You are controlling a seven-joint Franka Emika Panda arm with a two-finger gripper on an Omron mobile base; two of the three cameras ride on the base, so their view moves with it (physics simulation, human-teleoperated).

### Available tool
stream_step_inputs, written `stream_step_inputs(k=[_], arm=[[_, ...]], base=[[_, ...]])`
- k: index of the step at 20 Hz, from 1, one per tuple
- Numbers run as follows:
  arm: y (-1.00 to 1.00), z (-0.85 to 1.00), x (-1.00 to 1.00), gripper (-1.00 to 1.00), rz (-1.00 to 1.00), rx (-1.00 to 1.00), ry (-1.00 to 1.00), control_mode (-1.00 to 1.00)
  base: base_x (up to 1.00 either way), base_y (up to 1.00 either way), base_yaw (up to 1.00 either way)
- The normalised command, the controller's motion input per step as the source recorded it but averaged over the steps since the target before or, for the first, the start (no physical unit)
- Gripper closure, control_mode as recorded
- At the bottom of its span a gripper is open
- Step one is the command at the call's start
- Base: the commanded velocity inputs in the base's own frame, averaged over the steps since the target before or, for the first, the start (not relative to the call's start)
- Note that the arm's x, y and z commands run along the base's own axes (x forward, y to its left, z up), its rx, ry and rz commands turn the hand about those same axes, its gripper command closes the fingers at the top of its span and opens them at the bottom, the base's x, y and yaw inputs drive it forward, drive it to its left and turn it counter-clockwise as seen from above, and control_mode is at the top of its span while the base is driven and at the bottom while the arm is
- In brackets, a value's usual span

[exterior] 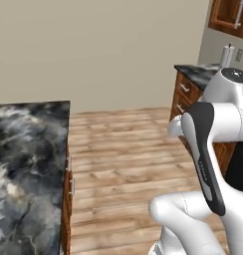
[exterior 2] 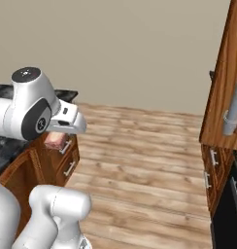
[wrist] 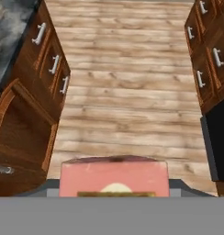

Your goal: Pick up the bar soap and sponge from the sink, and place them back in the cabinet, and close the cabinet door.

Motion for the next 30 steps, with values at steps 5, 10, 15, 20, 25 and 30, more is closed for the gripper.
stream_step_inputs(k=[5,10,15,20,25,30], arm=[[0.00,0.00,0.00,1.00,0.00,0.00,0.00,1.00],[0.00,0.00,0.00,1.00,0.00,0.00,0.00,1.00],[0.00,0.00,0.00,1.00,0.00,0.00,0.00,1.00],[0.00,0.00,0.00,1.00,0.00,0.00,0.00,1.00],[0.00,0.00,0.00,1.00,0.00,0.00,0.00,1.00],[0.00,0.00,0.00,1.00,0.00,0.00,0.00,1.00]], base=[[0.95,-0.11,-0.19],[0.92,-0.10,-0.24],[0.76,-0.16,-0.36],[0.60,-0.17,-0.65],[0.39,-0.23,-0.73],[0.30,-0.25,-0.75]])
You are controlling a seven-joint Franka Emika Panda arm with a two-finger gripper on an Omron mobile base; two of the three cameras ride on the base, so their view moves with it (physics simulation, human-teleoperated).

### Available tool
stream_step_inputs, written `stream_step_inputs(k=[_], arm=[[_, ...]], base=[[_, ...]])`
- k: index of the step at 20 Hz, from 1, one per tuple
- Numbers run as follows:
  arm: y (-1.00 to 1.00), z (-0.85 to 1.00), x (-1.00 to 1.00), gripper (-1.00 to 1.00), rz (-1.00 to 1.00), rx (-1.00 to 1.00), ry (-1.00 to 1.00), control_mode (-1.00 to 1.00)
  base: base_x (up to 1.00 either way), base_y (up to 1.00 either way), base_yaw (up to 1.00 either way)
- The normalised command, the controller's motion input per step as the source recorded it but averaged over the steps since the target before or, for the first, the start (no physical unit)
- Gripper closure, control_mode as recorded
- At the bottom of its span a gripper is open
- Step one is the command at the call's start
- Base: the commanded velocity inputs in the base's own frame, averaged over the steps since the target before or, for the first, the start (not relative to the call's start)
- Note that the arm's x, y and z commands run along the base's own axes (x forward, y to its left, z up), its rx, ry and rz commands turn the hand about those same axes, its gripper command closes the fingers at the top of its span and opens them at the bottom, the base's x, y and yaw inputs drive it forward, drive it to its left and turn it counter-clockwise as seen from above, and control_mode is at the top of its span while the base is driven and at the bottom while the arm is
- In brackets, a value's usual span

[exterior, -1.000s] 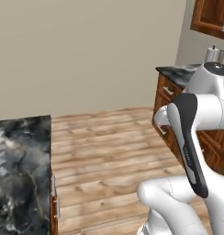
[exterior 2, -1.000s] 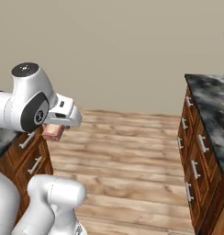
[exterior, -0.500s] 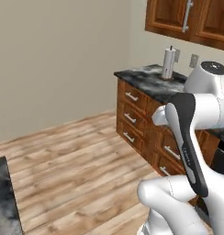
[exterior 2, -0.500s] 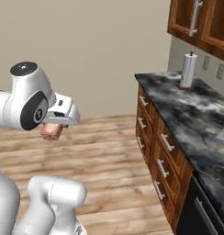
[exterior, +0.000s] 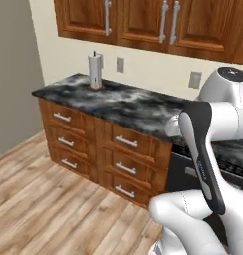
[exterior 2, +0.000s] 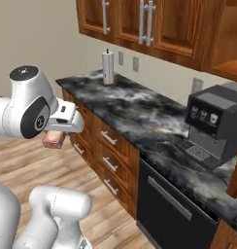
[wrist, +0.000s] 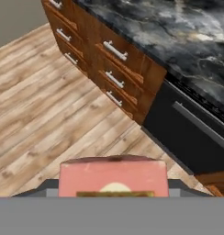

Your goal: Pick up the bar soap and sponge from the sink, and place them back in the cabinet, and close the cabinet door.

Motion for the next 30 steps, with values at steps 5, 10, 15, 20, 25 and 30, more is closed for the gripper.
stream_step_inputs(k=[5,10,15,20,25,30], arm=[[0.00,0.00,0.00,1.00,0.00,0.00,0.00,1.00],[0.00,0.00,0.00,1.00,0.00,0.00,0.00,1.00],[0.00,0.00,0.00,1.00,0.00,0.00,0.00,1.00],[0.00,0.00,0.00,1.00,0.00,0.00,0.00,1.00],[0.00,0.00,0.00,1.00,0.00,0.00,0.00,1.00],[0.00,0.00,0.00,1.00,0.00,0.00,0.00,1.00]], base=[[0.28,-0.25,-0.74],[0.30,-0.20,-0.69],[0.42,-0.05,-0.53],[0.54,-0.12,-0.21],[0.41,-0.43,0.00],[0.22,-0.49,0.00]])
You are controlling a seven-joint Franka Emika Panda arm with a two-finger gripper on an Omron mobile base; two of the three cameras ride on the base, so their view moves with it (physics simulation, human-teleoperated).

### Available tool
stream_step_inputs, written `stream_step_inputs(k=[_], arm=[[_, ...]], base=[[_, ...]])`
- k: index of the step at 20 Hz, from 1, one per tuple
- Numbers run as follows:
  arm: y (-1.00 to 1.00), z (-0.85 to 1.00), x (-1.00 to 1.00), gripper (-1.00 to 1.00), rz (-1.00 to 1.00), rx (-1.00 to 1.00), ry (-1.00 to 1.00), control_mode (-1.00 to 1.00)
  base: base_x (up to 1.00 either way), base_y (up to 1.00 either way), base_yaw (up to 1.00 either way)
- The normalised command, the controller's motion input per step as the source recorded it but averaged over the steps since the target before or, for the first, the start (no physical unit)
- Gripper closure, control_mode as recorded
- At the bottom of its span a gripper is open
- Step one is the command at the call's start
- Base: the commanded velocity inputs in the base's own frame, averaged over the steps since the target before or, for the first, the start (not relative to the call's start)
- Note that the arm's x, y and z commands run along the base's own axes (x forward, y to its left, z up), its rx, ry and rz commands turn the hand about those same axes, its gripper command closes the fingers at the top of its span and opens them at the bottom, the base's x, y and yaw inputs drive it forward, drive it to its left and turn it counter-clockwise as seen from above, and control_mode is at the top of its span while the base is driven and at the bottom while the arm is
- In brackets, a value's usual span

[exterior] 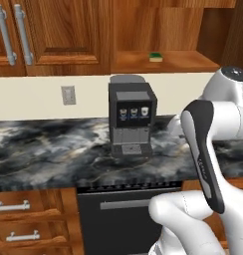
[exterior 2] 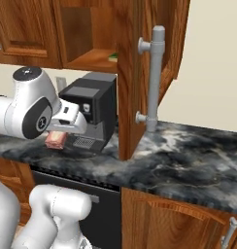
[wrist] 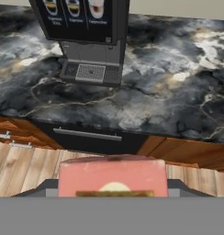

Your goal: Pick up the bar soap and sponge from the sink, and place them back in the cabinet, and close the cabinet door.

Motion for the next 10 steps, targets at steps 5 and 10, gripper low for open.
stream_step_inputs(k=[5,10], arm=[[0.00,0.00,0.00,1.00,0.00,0.00,0.00,1.00],[0.00,0.00,0.00,1.00,0.00,0.00,0.00,1.00]], base=[[0.06,-0.17,0.00],[0.00,-0.01,0.00]])
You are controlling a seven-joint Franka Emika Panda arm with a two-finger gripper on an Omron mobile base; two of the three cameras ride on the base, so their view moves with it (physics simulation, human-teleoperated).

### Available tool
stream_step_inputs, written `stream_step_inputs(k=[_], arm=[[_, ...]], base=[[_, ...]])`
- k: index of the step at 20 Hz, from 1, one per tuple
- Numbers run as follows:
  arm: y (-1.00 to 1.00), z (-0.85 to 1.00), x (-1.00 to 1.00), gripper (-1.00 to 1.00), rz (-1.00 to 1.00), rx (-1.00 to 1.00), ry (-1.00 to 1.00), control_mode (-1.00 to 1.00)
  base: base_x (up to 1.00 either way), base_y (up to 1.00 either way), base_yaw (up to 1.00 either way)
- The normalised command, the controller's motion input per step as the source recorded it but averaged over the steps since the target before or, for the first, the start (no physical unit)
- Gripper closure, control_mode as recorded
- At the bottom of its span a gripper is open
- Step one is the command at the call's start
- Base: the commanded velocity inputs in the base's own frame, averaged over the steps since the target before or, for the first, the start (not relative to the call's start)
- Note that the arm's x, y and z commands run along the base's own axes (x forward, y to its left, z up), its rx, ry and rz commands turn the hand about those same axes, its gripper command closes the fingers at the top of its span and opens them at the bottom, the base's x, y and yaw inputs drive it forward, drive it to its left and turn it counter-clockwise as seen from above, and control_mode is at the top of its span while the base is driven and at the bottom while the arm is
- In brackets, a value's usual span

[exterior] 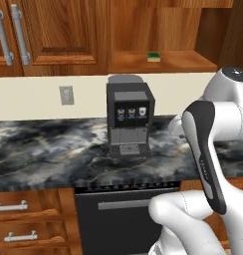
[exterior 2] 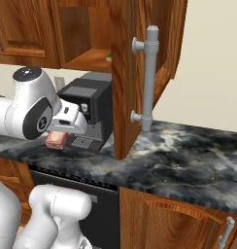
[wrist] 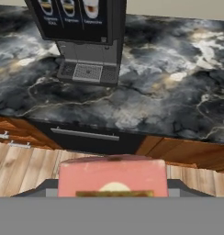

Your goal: Pick up the bar soap and sponge from the sink, and place them back in the cabinet, and close the cabinet door.

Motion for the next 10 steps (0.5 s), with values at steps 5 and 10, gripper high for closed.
stream_step_inputs(k=[5,10], arm=[[0.00,0.00,0.00,1.00,0.00,0.00,0.00,1.00],[0.00,0.00,0.00,1.00,0.00,0.00,0.00,1.00]], base=[[0.00,-0.09,0.00],[0.00,-0.20,0.00]])
